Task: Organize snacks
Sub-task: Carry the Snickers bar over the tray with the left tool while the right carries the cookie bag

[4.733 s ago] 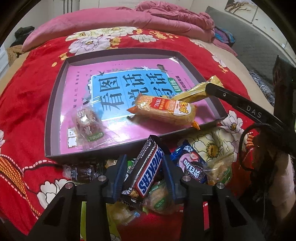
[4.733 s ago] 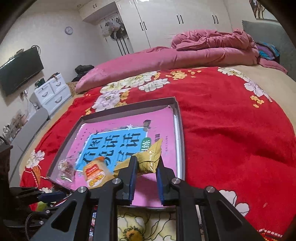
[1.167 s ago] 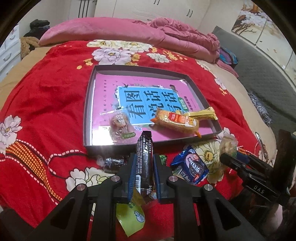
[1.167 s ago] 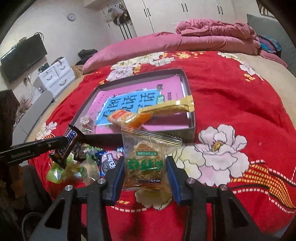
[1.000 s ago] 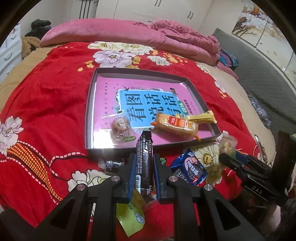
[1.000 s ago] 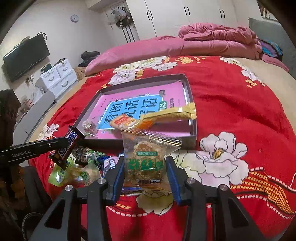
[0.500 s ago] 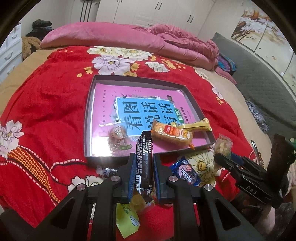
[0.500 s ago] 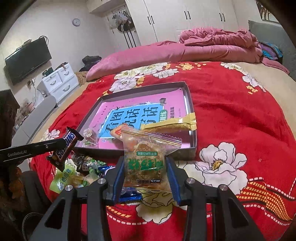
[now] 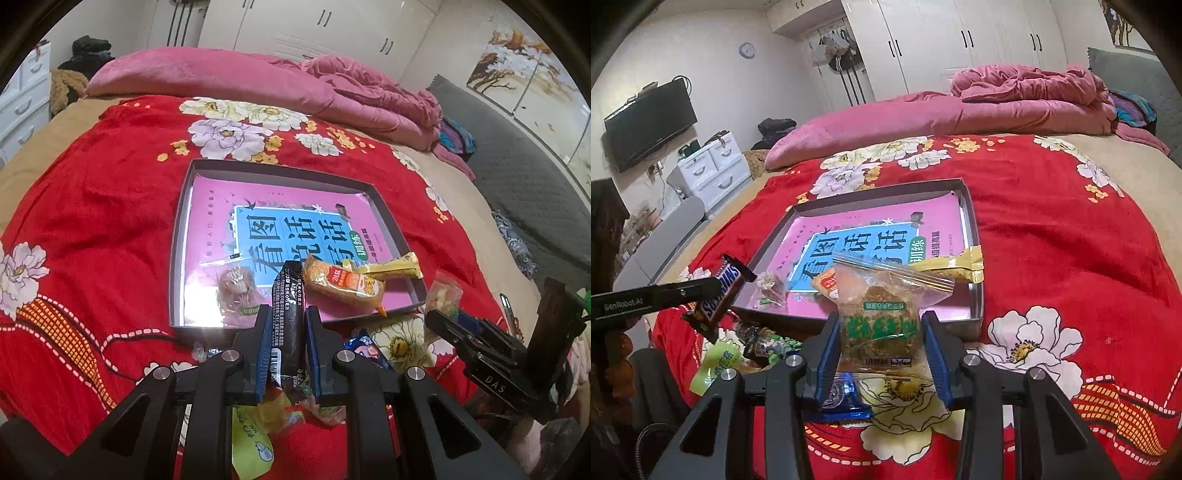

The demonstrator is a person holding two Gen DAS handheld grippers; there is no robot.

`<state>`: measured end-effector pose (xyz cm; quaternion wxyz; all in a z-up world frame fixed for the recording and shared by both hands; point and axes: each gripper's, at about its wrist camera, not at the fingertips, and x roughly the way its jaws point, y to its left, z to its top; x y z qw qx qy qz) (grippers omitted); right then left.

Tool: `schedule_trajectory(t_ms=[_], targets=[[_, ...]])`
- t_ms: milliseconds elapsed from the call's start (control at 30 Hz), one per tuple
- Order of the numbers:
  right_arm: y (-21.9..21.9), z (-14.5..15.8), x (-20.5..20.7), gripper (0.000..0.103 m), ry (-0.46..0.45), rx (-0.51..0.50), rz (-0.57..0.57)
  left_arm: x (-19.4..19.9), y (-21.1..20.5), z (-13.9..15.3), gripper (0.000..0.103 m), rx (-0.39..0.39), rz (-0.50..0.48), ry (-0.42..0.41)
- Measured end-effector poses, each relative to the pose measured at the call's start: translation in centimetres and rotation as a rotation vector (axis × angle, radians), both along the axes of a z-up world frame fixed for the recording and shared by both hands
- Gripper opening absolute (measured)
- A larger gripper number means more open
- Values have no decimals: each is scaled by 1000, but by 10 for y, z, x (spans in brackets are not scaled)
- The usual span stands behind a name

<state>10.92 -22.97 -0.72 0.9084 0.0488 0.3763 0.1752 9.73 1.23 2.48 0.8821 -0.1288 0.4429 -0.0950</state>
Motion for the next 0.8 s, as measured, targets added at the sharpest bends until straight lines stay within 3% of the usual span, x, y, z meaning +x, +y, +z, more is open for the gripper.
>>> schedule_trajectory(t_ms=[800], targets=[[-11, 5, 15, 44, -25, 22, -27, 15, -1, -6, 18, -2, 26, 13]])
